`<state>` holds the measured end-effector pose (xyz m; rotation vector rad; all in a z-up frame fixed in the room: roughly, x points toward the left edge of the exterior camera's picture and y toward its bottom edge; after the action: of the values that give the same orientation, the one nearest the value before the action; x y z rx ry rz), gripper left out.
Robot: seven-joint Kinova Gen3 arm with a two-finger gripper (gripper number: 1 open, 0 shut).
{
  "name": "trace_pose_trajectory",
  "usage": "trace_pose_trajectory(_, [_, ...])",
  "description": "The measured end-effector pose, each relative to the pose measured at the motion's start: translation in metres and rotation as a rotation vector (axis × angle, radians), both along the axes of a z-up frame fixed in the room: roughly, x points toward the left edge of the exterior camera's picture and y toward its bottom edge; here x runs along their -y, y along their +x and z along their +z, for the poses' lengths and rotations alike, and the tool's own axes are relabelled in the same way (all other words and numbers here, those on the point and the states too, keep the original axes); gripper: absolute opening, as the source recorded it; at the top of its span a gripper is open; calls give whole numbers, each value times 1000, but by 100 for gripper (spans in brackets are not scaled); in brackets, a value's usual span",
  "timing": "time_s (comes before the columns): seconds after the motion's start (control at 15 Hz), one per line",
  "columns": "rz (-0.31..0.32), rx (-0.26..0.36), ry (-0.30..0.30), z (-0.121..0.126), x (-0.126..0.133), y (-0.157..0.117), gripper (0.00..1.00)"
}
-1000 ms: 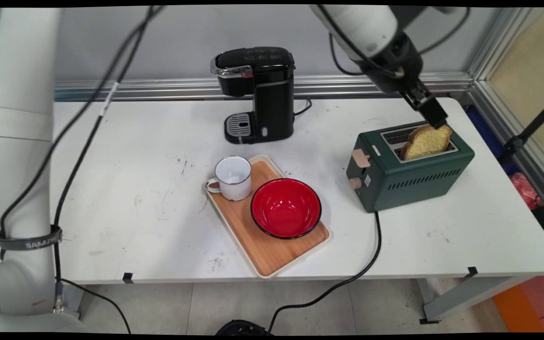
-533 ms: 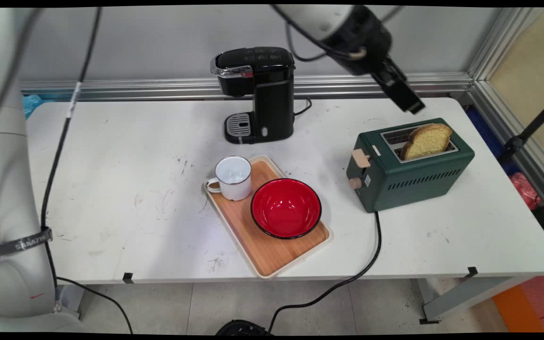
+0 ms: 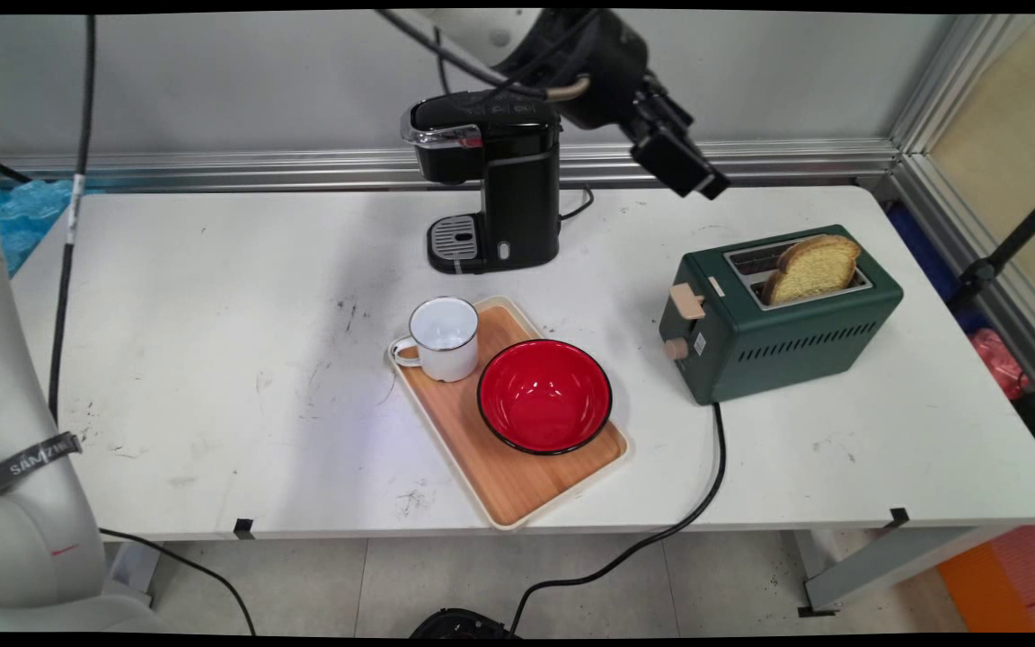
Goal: Press the toaster switch
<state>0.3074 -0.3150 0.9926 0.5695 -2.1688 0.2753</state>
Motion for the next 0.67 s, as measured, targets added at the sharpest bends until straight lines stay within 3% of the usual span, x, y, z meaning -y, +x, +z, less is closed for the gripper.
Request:
trace_pose_trajectory(0.33, [35,-20,-2,-18,5,2,100])
trace_pose_trajectory(0.67, [56,5,-4,-49,23,-25,100])
